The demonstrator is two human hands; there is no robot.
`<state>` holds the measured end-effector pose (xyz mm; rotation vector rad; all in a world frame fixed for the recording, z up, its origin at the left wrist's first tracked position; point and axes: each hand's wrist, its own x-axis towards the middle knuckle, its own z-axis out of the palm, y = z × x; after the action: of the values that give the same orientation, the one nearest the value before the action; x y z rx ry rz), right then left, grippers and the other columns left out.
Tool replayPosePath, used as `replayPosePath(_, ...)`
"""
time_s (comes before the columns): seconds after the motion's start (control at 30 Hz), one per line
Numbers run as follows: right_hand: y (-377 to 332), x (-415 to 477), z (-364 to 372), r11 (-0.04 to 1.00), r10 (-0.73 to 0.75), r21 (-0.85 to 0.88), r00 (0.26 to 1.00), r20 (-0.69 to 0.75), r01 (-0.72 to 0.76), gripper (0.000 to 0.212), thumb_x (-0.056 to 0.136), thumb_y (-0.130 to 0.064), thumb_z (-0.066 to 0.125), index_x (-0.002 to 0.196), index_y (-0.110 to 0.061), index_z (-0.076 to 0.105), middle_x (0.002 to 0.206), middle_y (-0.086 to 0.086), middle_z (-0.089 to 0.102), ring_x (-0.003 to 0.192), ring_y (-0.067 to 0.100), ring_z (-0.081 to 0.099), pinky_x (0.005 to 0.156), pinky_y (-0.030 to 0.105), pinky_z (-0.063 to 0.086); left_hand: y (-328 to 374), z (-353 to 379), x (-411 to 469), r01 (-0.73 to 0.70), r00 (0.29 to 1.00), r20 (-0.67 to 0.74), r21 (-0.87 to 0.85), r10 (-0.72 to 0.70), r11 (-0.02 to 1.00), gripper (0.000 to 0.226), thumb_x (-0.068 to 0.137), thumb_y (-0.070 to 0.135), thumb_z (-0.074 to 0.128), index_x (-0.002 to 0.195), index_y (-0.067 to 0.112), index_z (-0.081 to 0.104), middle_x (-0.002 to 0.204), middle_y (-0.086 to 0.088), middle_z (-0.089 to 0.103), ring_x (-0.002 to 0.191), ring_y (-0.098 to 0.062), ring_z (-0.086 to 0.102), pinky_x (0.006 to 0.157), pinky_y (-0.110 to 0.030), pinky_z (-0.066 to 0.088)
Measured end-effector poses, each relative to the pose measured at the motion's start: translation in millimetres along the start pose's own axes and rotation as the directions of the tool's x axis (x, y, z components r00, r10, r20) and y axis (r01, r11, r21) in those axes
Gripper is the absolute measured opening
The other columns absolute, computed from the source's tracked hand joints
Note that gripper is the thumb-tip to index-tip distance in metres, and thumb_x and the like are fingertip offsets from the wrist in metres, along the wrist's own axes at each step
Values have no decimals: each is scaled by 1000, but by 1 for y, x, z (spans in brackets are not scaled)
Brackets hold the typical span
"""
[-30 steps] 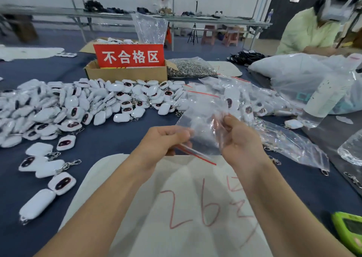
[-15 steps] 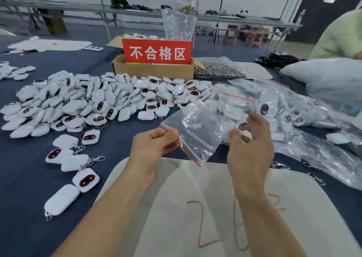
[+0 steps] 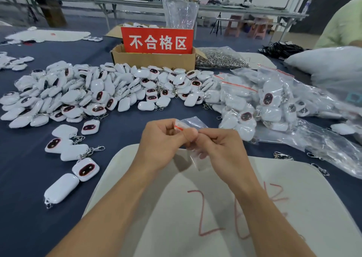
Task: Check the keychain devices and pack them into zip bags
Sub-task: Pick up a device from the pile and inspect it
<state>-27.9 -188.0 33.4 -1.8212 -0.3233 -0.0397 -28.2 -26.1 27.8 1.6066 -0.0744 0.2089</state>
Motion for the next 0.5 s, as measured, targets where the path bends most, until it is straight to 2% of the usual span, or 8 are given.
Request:
replayPosePath(0.07, 1, 2, -1, 999, 32, -5, 999, -31, -32, 25, 88, -22, 58, 75, -21, 79, 72, 0, 75, 75, 30, 70, 69, 44, 57, -1, -1, 0, -11, 1000, 21, 19, 11, 1000, 16, 73, 26, 87, 75, 13, 79, 71, -7, 77, 64, -17, 73, 64, -24, 56)
replayPosePath(0.13, 4, 4, -2, 995, 11, -96, 995, -97, -20, 25, 88, -23, 58, 72, -20, 76, 68, -2, 74, 68, 23, 69, 70, 47, 58, -2, -2, 0, -10, 1000, 16, 71, 9, 997, 19, 68, 30, 89, 73, 14, 79, 69, -7, 76, 62, -14, 71, 62, -24, 54)
replayPosePath(0.2, 6, 4, -1, 975, -43, -222, 989, -139, 11, 22, 89, -23, 60, 72, -20, 73, 64, -5, 70, 63, 16, 66, 66, 40, 55, -3, -2, 0, -11, 1000, 7, 123, 11, 992, 19, 66, 35, 88, 71, 19, 79, 66, -5, 75, 60, -13, 67, 62, -30, 53)
replayPosePath(0.27, 5, 3, -1, 972, -81, -231, 979, -188, 36, 13, 87, -21, 68, 75, -24, 73, 64, -9, 69, 59, 8, 63, 62, 32, 53, -4, -2, 1, -17, 1000, -5, 118, 17, 993, 14, 68, 31, 89, 72, 22, 80, 66, -6, 75, 61, -15, 66, 65, -35, 54)
replayPosePath(0.37, 5, 3, -4, 960, -155, -264, 961, -230, 92, 11, 78, -23, 81, 76, -32, 75, 69, -21, 71, 67, 5, 66, 64, 14, 48, -3, -2, 2, -10, 999, -50, 57, 13, 998, 12, 70, 27, 89, 77, 22, 81, 72, -6, 78, 68, -17, 74, 70, -31, 60)
replayPosePath(0.43, 4, 1, -4, 960, -155, -262, 969, -193, 101, 5, 74, -29, 79, 77, -32, 76, 66, -20, 70, 60, 4, 62, 59, 13, 46, -2, -2, 2, -3, 999, -41, 36, 4, 999, 11, 73, 20, 89, 80, 17, 81, 75, -5, 79, 72, -17, 76, 71, -25, 60)
replayPosePath(0.5, 3, 1, -2, 954, -162, -279, 972, -170, 111, 11, 78, -28, 77, 83, -37, 75, 64, -20, 70, 59, 4, 64, 59, 18, 50, -1, -1, 3, -8, 1000, -21, 52, 9, 999, 9, 77, 11, 89, 83, 15, 82, 79, -4, 80, 76, -16, 77, 74, -24, 60)
